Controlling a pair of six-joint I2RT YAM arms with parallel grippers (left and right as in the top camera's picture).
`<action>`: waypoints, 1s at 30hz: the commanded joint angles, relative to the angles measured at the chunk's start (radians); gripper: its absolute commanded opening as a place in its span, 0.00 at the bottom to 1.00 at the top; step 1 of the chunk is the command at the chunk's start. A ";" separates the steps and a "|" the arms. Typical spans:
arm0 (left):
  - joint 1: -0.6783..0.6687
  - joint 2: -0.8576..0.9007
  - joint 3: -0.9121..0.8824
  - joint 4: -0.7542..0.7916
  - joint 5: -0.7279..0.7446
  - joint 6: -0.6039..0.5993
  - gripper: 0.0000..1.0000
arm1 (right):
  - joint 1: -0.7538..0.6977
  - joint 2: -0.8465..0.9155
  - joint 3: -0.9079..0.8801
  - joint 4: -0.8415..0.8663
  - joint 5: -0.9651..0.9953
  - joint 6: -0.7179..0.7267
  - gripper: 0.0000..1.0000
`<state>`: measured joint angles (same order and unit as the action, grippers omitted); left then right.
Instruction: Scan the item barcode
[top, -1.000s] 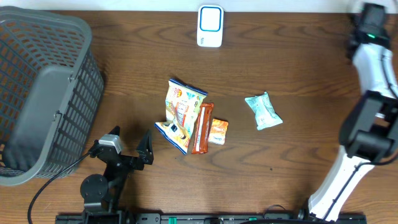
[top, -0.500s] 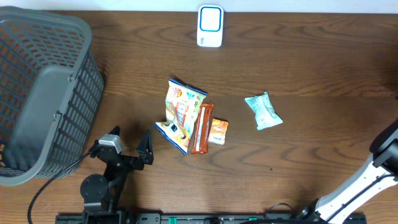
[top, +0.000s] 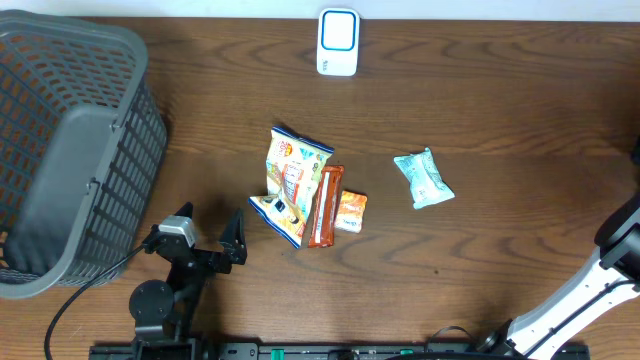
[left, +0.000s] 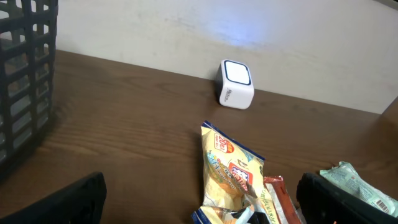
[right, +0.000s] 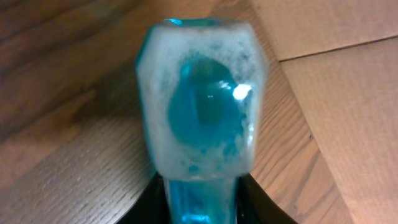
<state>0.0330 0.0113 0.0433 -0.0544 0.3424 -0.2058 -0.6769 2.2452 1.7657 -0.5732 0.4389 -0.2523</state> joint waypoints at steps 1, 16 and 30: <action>0.005 0.000 -0.028 -0.011 0.016 0.002 0.98 | -0.008 -0.018 0.005 -0.008 0.011 0.020 0.31; 0.005 0.000 -0.028 -0.011 0.016 0.002 0.98 | 0.097 -0.156 0.010 -0.006 -0.237 0.111 0.99; 0.005 0.000 -0.028 -0.011 0.016 0.002 0.98 | 0.388 -0.476 0.005 -0.220 -0.901 0.131 0.99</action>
<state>0.0330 0.0113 0.0433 -0.0544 0.3424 -0.2058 -0.3344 1.7329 1.7836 -0.7315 -0.2928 -0.0872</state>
